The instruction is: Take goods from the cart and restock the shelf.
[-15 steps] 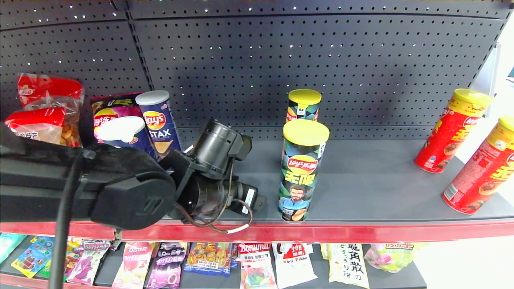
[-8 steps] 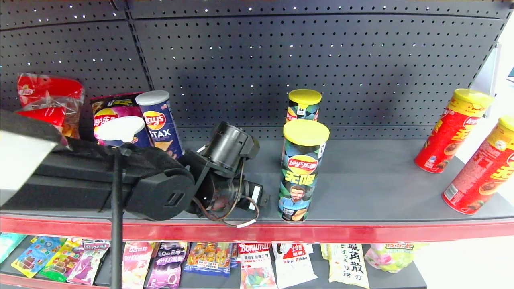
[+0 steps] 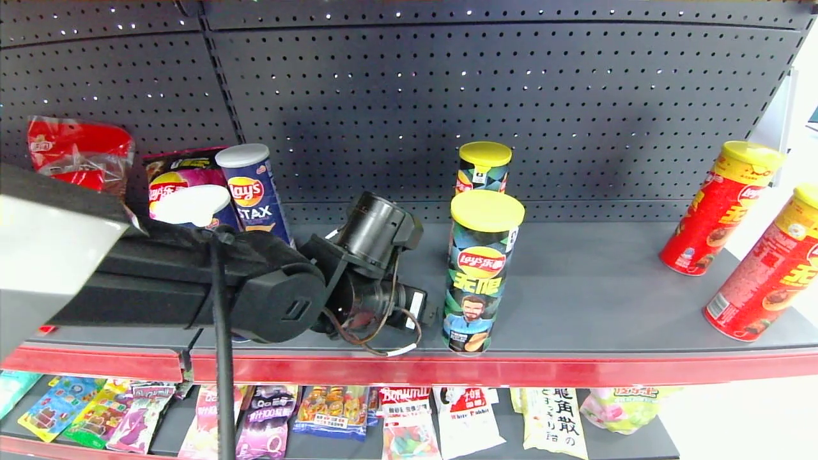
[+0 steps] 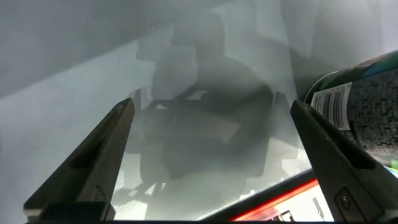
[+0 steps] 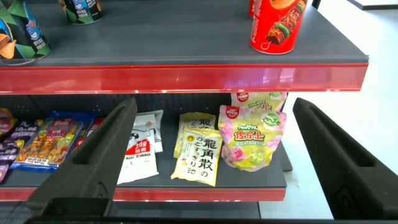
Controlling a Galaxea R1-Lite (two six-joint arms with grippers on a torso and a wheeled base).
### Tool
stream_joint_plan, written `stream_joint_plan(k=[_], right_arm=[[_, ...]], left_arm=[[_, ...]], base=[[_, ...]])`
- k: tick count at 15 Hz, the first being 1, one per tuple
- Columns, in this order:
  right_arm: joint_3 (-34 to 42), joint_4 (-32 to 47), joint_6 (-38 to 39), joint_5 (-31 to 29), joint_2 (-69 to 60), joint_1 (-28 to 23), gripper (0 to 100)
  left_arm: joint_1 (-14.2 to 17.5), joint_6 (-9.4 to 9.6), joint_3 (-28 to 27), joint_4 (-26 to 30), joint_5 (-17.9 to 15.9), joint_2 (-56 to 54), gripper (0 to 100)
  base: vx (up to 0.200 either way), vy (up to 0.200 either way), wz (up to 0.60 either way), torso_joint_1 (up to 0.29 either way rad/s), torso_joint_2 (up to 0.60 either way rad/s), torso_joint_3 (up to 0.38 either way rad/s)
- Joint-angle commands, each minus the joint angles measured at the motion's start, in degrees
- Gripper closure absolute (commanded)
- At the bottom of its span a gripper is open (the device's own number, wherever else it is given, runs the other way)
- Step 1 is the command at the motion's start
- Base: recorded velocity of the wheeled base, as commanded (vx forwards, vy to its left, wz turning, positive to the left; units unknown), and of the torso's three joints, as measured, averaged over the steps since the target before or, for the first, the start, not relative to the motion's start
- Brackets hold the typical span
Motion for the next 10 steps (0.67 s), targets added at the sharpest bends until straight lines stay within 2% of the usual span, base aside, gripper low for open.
stream_joint_plan(k=[1, 10], right_arm=[[0.01, 0.0, 0.0, -0.02, -0.01, 0.01, 0], [0.1, 0.0, 0.0, -0.02, 0.08, 0.01, 0]], left_arm=[[-0.17, 0.01, -0.05, -0.01, 0.05, -0.09, 0], [-1.14, -0.16, -1.1, 1.4, -0.12, 0.0, 0]], base=[[0.0, 0.0, 0.0, 0.0, 0.0, 0.0], [0.0, 0.0, 0.0, 0.0, 0.0, 0.0]])
